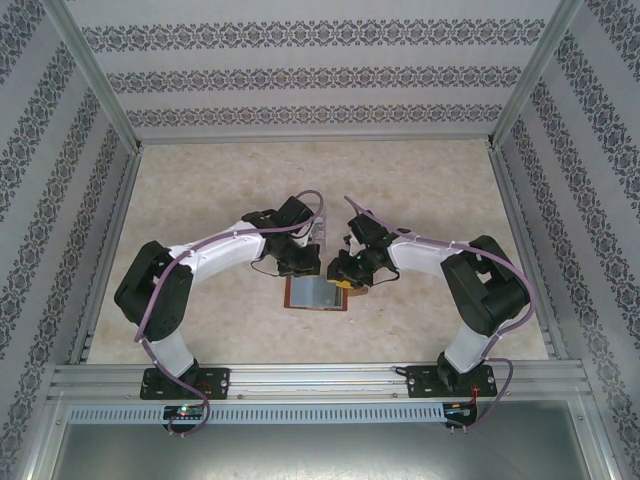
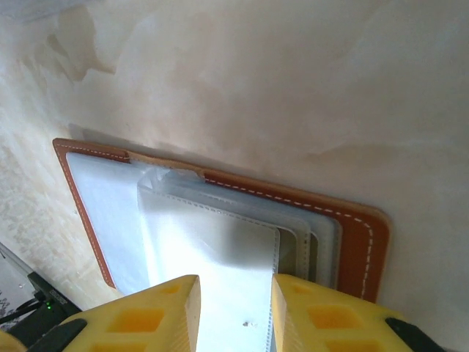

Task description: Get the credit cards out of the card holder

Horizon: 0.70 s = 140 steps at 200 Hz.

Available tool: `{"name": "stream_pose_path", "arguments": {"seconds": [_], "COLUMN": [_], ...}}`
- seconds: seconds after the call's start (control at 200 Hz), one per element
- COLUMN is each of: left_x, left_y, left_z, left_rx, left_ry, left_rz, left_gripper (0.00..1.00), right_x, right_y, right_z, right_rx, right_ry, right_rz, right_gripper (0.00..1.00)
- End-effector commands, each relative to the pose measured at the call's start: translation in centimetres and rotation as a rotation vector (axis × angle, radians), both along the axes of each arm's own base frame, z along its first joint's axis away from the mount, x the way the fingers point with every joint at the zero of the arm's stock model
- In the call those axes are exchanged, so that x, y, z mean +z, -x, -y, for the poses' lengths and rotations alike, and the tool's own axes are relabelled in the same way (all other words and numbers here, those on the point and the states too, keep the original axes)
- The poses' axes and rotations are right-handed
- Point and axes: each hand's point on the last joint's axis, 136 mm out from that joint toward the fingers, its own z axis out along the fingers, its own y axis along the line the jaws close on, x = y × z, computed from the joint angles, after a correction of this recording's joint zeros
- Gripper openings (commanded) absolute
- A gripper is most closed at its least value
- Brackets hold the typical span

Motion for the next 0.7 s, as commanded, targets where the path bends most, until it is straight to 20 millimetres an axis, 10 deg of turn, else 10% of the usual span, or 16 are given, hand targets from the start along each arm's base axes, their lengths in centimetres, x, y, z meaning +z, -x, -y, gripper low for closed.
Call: {"name": "stream_pose_path", "arguments": {"seconds": [0.0, 0.695], "left_x": [0.1, 0.9], "left_y": [-0.1, -0.2], "left_z": [-1.3, -3.3], "left_rx": [0.029, 0.07], "left_ry": [-0.017, 0.001], "left_rz": [0.005, 0.018], "left_gripper": [0.06, 0.07], "right_x": [0.4, 1.4], "right_y": [-0.2, -0.8], "right_z": [-1.0, -3.2], "right_rx": [0.013, 0.05], "right_ry": [-0.023, -0.019], "right_rz": [-0.004, 0.015], "right_gripper": [0.33, 0.33]}}
